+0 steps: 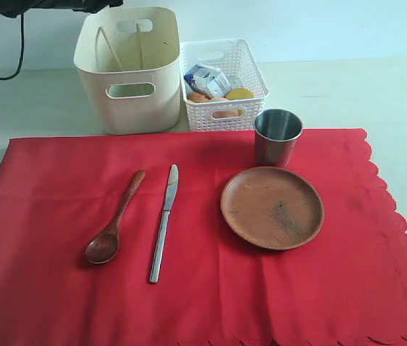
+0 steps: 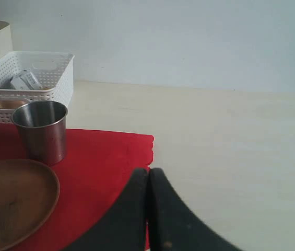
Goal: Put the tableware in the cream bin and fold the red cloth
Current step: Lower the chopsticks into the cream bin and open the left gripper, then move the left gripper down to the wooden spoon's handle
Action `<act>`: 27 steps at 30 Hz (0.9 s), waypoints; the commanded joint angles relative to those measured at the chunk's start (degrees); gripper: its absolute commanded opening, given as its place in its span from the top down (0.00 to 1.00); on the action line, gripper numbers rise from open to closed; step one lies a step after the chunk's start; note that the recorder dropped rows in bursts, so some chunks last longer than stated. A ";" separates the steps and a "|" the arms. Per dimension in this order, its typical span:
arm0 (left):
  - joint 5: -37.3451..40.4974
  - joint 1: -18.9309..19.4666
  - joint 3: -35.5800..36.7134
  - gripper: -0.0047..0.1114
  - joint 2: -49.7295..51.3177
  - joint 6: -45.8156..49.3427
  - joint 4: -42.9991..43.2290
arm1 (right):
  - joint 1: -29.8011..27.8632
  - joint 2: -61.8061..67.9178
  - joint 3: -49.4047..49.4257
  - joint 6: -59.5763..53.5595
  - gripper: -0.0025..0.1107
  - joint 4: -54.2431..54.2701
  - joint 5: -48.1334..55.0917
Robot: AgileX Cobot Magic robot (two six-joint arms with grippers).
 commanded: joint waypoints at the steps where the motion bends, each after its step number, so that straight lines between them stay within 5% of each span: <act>1: 2.20 0.75 -0.43 0.52 -4.71 -0.15 0.72 | -0.27 -0.38 0.28 -0.14 0.98 0.18 -0.07; 11: 20.84 3.59 -0.43 0.52 -13.74 0.05 3.59 | -0.27 -0.38 0.28 -0.14 0.98 0.18 -0.07; 22: 51.79 6.96 0.16 0.52 -20.81 -0.29 5.75 | -0.27 -0.38 0.28 -0.14 0.98 0.18 -0.07; 27: 55.70 7.06 6.58 0.52 -24.51 -1.25 6.32 | -0.27 -0.38 0.28 -0.14 0.98 0.18 -0.07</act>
